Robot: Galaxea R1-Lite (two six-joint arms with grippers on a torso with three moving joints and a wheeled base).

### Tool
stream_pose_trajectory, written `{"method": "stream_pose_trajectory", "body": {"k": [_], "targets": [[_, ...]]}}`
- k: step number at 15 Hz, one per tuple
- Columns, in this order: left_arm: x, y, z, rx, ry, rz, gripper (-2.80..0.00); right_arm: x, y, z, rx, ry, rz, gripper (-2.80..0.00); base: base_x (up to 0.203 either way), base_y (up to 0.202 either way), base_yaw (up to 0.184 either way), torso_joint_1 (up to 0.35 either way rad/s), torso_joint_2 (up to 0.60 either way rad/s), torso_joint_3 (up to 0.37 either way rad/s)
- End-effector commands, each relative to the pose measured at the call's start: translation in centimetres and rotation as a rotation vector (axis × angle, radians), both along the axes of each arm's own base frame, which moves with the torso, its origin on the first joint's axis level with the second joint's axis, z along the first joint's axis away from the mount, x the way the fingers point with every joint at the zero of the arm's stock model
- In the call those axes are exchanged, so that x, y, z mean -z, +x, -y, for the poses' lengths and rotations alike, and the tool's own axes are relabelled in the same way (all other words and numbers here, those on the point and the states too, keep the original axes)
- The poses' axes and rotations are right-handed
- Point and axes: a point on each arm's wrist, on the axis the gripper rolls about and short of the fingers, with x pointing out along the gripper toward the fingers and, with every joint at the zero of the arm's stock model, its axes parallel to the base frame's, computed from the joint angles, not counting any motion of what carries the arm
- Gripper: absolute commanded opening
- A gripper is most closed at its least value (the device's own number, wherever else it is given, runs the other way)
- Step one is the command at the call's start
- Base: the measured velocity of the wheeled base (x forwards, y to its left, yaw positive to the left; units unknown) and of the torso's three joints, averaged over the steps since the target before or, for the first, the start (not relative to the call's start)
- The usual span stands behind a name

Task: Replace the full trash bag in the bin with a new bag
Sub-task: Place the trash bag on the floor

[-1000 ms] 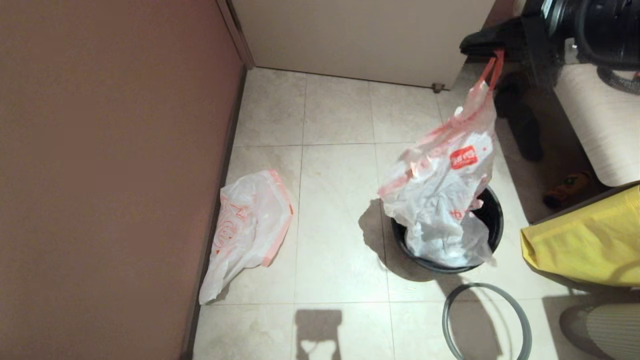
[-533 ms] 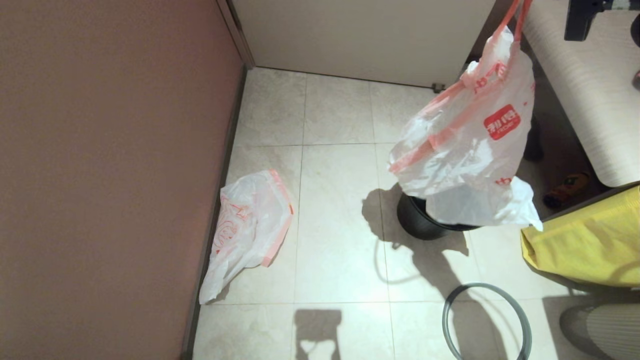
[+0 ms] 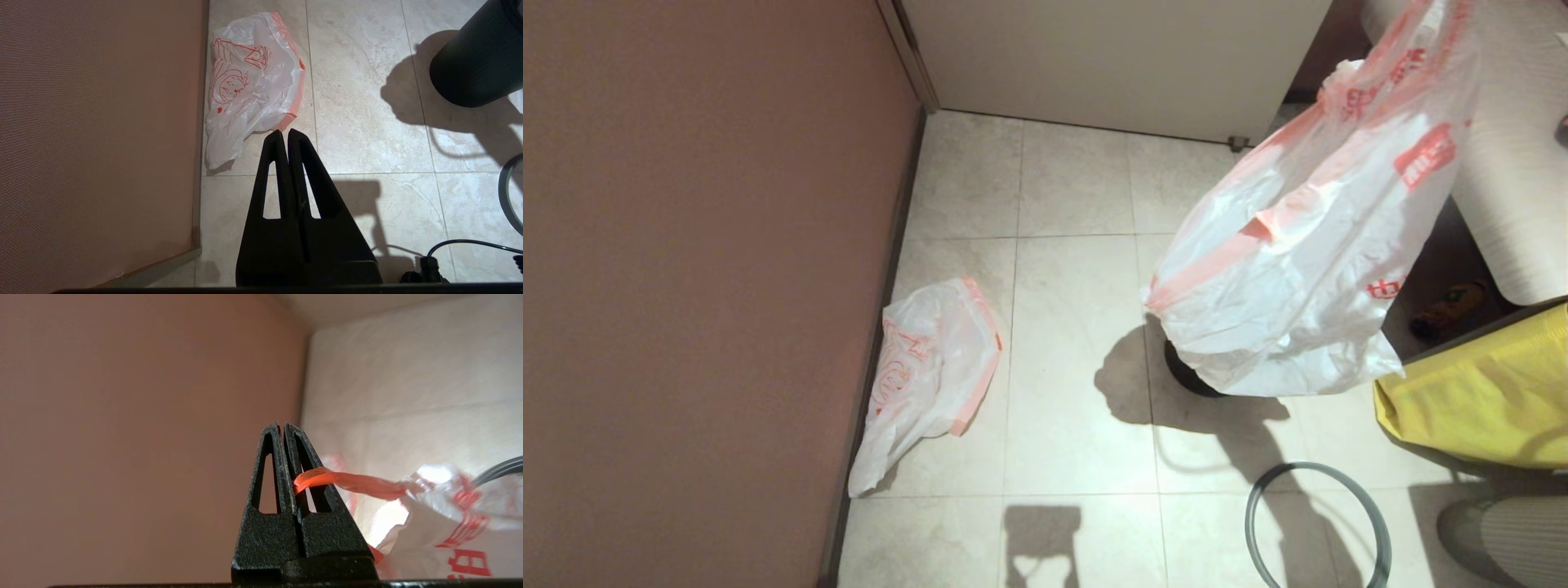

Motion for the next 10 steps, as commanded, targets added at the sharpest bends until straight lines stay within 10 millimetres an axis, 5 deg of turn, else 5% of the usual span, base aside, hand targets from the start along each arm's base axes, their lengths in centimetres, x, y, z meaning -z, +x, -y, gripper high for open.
{"method": "stream_pose_trajectory", "body": {"k": [1,10], "targets": [[0.0,0.0,0.0,0.000,-0.001,0.000,-2.80,-0.6,-0.7,1.6,0.084,0.020,0.036,-2.80,0.000,0.000,0.000,0.000,0.00,0.000],[0.0,0.0,0.0,0.000,-0.001,0.000,-2.80,-3.6,-2.6,7.4,0.453,-0.011,0.360,-2.80,0.000,0.000,0.000,0.000,0.00,0.000]]}}
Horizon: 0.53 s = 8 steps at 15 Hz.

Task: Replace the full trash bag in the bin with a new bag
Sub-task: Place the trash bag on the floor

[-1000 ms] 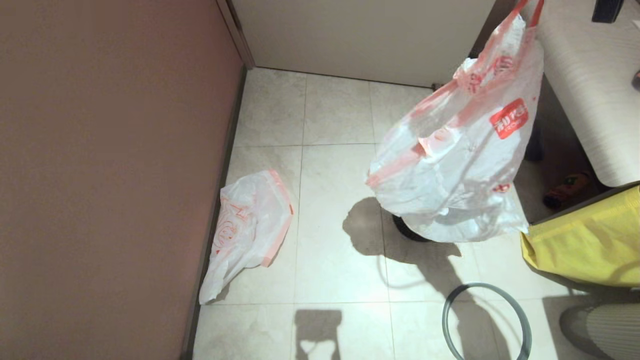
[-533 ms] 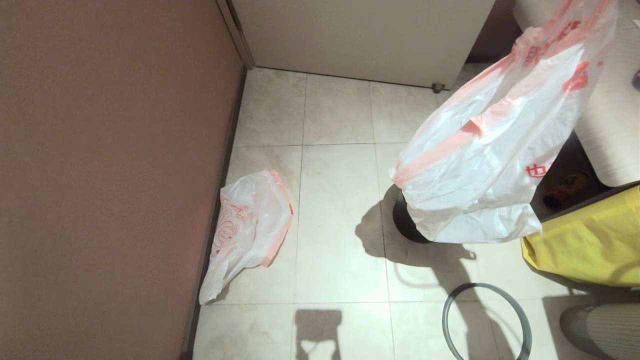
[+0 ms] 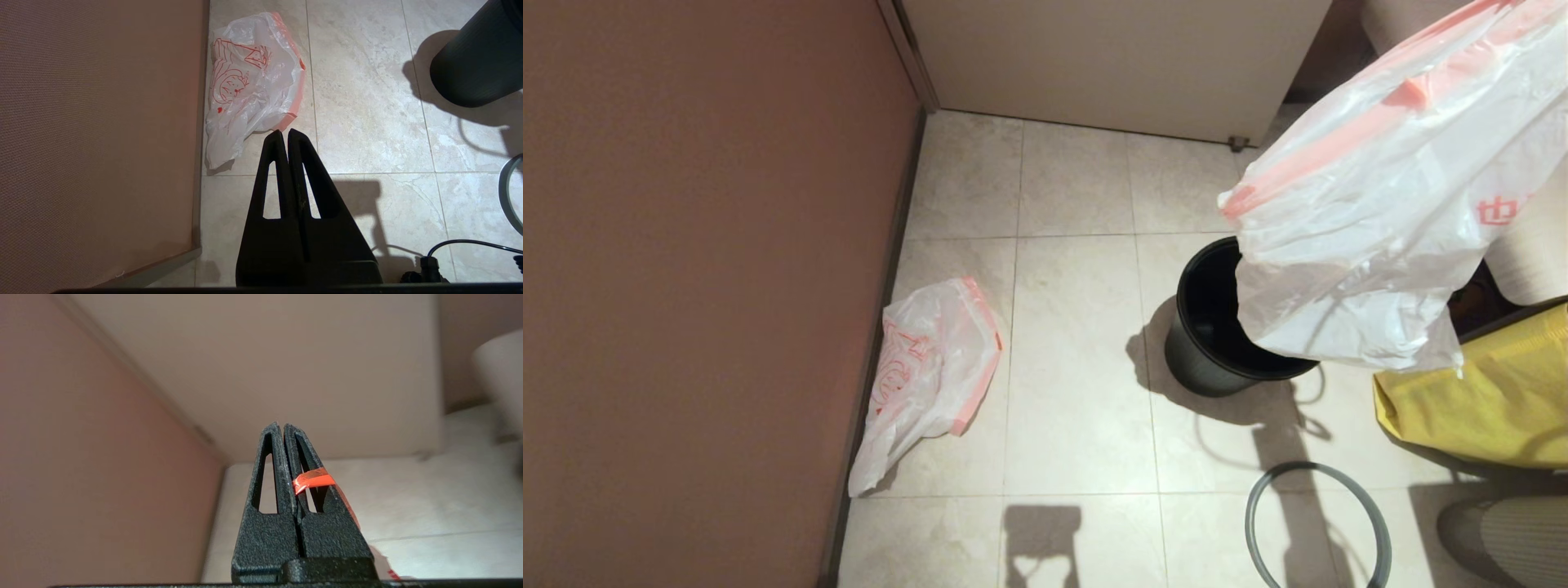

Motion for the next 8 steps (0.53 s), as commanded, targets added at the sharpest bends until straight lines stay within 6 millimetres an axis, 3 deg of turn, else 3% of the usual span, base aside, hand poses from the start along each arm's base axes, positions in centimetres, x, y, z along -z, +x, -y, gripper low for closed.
{"method": "stream_pose_trajectory", "body": {"k": [1,5,8], "targets": [[0.0,0.0,0.0,0.000,0.000,0.001,-2.80,-0.2,-0.4,1.0,0.066,-0.004,0.017,-2.80,0.000,0.000,0.000,0.000,0.00,0.000],[0.0,0.0,0.0,0.000,0.000,0.001,-2.80,-0.2,0.2,3.8,0.246,-0.011,0.029,-2.80,0.000,0.000,0.000,0.000,0.00,0.000],[0.0,0.0,0.0,0.000,0.000,0.001,-2.80,1.0,2.9,5.7,0.314,-0.006,-0.038,-2.80,0.000,0.000,0.000,0.000,0.00,0.000]]}}
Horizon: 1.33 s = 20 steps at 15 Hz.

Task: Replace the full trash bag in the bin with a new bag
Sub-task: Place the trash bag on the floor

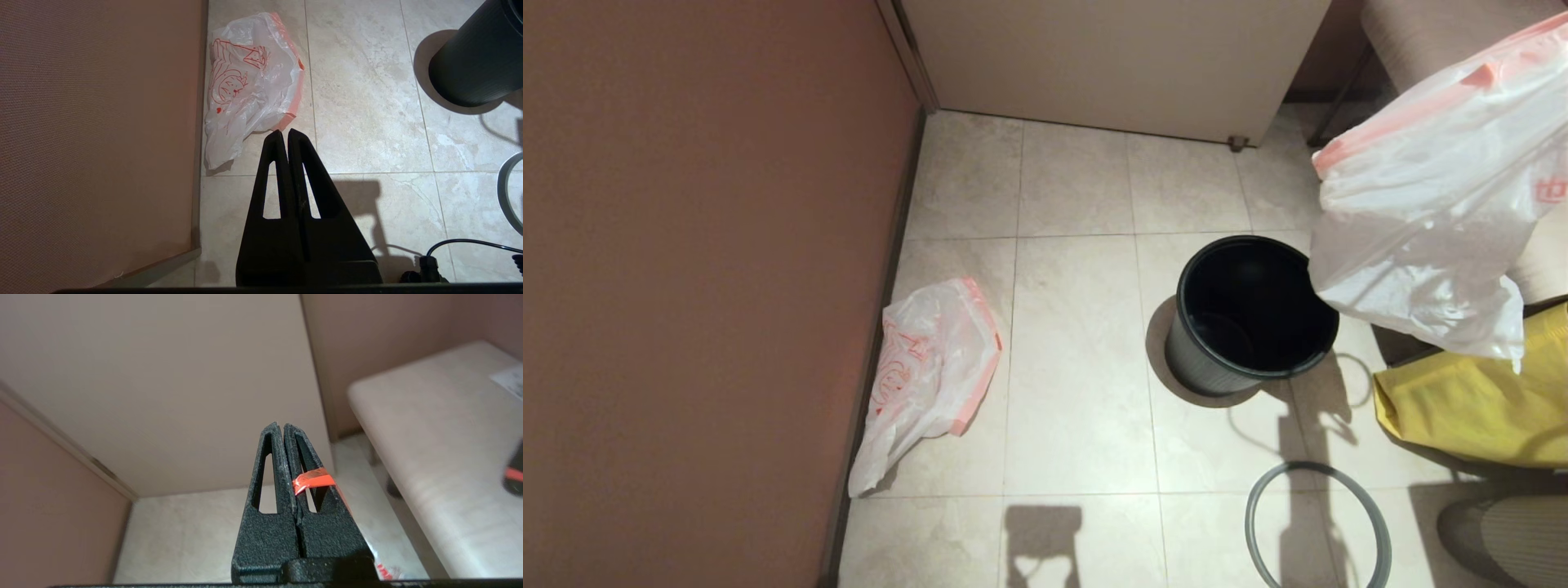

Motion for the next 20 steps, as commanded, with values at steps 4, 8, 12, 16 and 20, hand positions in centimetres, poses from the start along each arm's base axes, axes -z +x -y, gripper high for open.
{"method": "stream_pose_trajectory", "body": {"k": [4,8,12,16,20], "targets": [[0.0,0.0,0.0,-0.001,-0.001,0.001,-2.80,5.4,9.1,3.1,0.025,0.063,-0.227,-2.80,0.000,0.000,0.000,0.000,0.00,0.000],[0.0,0.0,0.0,-0.001,-0.001,0.001,-2.80,12.2,16.3,8.9,0.117,0.155,-0.395,-2.80,0.000,0.000,0.000,0.000,0.00,0.000],[0.0,0.0,0.0,-0.001,-0.001,0.001,-2.80,20.4,18.1,10.1,0.136,0.211,-0.652,-2.80,0.000,0.000,0.000,0.000,0.00,0.000],[0.0,0.0,0.0,-0.001,-0.001,0.001,-2.80,21.6,16.7,9.4,0.133,0.181,-0.714,0.00,0.000,0.000,0.000,0.000,0.00,0.000],[0.0,0.0,0.0,-0.001,-0.001,0.001,-2.80,20.3,11.5,7.2,0.127,0.061,-0.808,0.00,0.000,0.000,0.000,0.000,0.00,0.000]]}}
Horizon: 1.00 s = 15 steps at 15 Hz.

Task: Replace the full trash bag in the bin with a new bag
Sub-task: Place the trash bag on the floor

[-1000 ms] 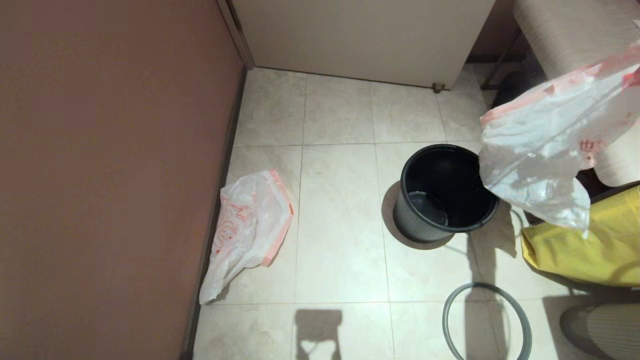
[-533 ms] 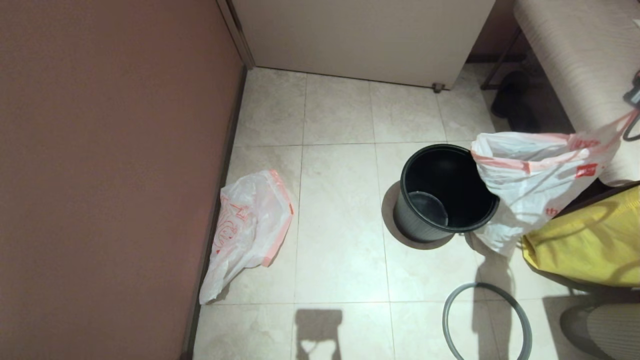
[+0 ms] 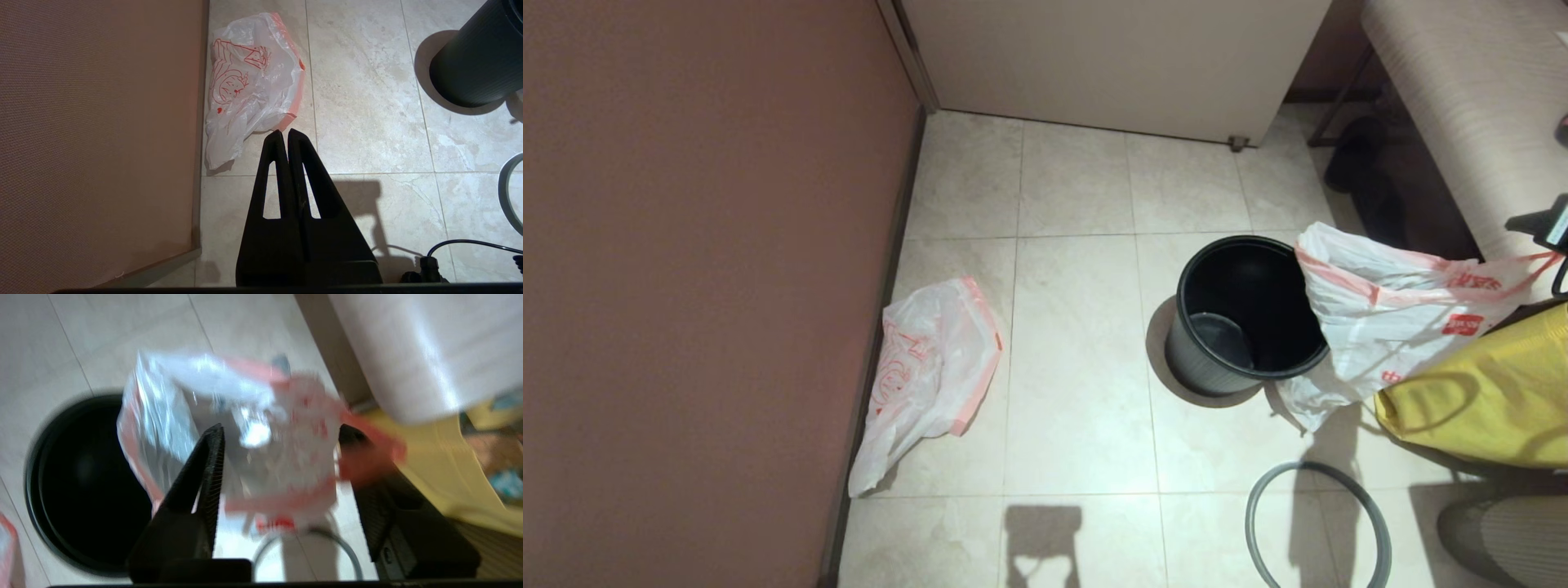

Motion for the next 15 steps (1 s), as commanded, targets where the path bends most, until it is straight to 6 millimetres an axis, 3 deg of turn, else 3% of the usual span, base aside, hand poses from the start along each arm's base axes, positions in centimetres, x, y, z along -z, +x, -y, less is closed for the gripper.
{"method": "stream_pose_trajectory", "body": {"k": [1,4,8,10,11,15], "targets": [[0.0,0.0,0.0,-0.001,0.000,0.000,-2.80,-1.4,-3.4,-1.3,-0.008,-0.016,-0.044,0.00,0.000,0.000,0.000,0.000,0.00,0.000],[0.0,0.0,0.0,-0.001,0.000,0.000,-2.80,-2.7,-8.1,-3.2,-0.043,-0.010,-0.076,0.00,0.000,0.000,0.000,0.000,0.00,0.000],[0.0,0.0,0.0,-0.001,0.000,0.000,-2.80,-0.2,-12.7,-5.3,-0.144,0.003,-0.243,0.00,0.000,0.000,0.000,0.000,0.00,0.000],[0.0,0.0,0.0,-0.001,0.000,0.000,-2.80,0.4,-13.5,-5.9,-0.205,0.026,-0.255,0.00,0.000,0.000,0.000,0.000,0.00,0.000],[0.0,0.0,0.0,-0.001,0.000,0.000,-2.80,0.8,-13.6,-6.2,-0.243,0.040,-0.261,-2.80,0.000,0.000,0.000,0.000,0.00,0.000],[0.0,0.0,0.0,-0.001,0.000,0.000,-2.80,3.1,-11.8,-8.4,-0.365,0.109,-0.336,-2.80,0.000,0.000,0.000,0.000,0.00,0.000]]}}
